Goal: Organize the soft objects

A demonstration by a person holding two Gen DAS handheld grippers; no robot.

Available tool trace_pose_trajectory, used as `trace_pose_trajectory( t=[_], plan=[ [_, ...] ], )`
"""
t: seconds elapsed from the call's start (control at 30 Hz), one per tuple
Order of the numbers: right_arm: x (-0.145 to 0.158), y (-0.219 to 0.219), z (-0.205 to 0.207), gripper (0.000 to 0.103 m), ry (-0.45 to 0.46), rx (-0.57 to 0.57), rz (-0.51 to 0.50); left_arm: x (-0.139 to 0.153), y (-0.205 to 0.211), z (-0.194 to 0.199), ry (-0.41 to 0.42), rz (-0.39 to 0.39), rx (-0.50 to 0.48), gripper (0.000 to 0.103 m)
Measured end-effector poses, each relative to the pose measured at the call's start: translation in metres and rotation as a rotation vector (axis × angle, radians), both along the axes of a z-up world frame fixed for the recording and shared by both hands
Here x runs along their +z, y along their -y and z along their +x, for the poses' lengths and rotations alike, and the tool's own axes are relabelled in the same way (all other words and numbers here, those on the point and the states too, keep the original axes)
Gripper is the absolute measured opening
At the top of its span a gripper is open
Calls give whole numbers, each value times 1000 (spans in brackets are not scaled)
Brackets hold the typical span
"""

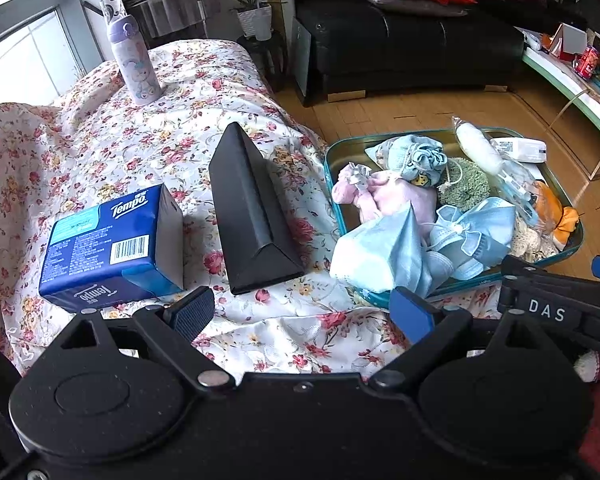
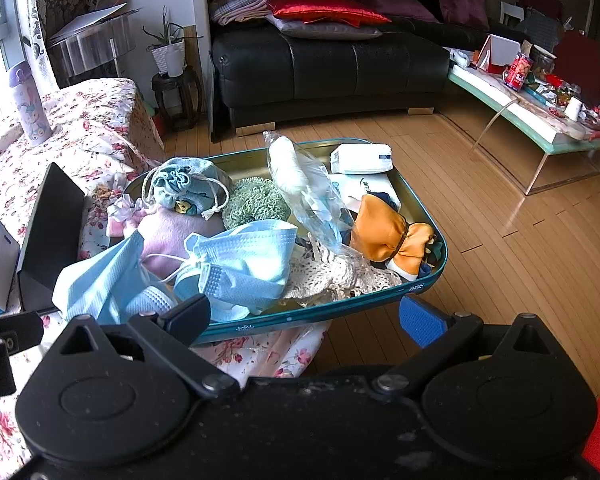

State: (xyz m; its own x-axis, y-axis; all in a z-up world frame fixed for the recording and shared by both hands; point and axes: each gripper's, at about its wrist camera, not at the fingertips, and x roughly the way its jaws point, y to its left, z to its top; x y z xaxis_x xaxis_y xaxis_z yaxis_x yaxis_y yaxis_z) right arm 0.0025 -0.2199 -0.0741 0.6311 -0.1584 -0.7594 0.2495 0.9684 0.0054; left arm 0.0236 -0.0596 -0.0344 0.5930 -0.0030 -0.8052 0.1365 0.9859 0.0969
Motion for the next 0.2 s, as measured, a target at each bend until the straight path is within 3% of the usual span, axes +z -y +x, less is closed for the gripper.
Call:
trace_pose_trajectory(
  t=[0.2],
  plan=[
    [0, 0, 0, 102, 0, 0, 0, 0, 0, 0, -4, -2, -2, 92]
  ],
)
